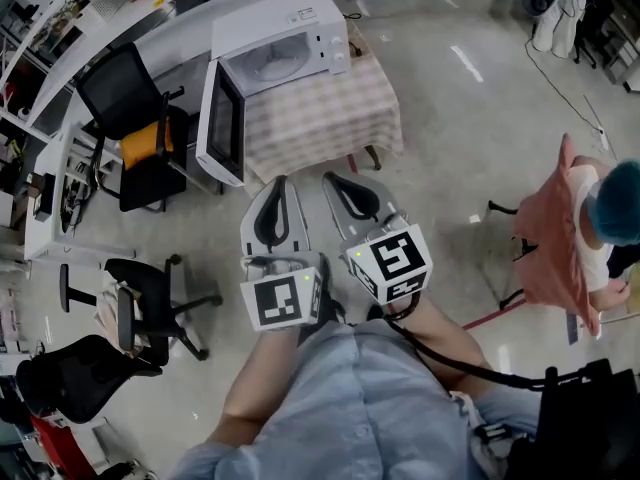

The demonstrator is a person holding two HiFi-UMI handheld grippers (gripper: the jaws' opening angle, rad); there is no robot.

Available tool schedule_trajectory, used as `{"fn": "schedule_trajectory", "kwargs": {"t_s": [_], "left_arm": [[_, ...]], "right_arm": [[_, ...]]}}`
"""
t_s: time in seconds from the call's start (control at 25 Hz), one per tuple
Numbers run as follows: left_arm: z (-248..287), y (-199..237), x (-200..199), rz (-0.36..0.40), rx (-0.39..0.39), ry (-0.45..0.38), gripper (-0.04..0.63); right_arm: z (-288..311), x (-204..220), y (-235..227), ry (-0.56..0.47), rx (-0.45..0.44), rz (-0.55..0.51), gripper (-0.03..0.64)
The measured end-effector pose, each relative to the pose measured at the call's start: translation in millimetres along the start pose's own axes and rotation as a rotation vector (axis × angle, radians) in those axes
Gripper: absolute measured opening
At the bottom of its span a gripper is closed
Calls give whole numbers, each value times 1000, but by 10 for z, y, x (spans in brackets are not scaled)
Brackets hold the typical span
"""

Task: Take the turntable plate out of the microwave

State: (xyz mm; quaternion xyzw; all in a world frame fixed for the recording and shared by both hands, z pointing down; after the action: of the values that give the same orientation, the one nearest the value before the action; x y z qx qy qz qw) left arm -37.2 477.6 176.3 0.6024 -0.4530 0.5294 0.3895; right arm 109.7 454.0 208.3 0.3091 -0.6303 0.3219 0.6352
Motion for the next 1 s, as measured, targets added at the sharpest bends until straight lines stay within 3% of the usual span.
{"fn": "schedule_trajectory", "kwargs": {"t_s": [0.48, 1.0], "left_arm": [[1020, 857, 308, -39, 114, 36, 8], [1677, 1647, 415, -96, 211, 37, 8]], "right_arm": [[1216, 139, -292, 57, 108, 44, 1], [2344, 62, -279, 85, 170, 79, 2]]}}
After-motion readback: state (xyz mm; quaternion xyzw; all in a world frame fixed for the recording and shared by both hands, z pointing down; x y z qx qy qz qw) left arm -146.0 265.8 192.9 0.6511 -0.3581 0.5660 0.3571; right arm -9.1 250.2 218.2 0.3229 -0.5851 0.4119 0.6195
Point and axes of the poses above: the fingertips, and each gripper's own axes: z forward along the fingers, y to its left, x out of its underside, the point moved 10 cm from there along -z, backward along the fingers, and after that the axes turned 5 degrees about -z, right-handed, at the moved point
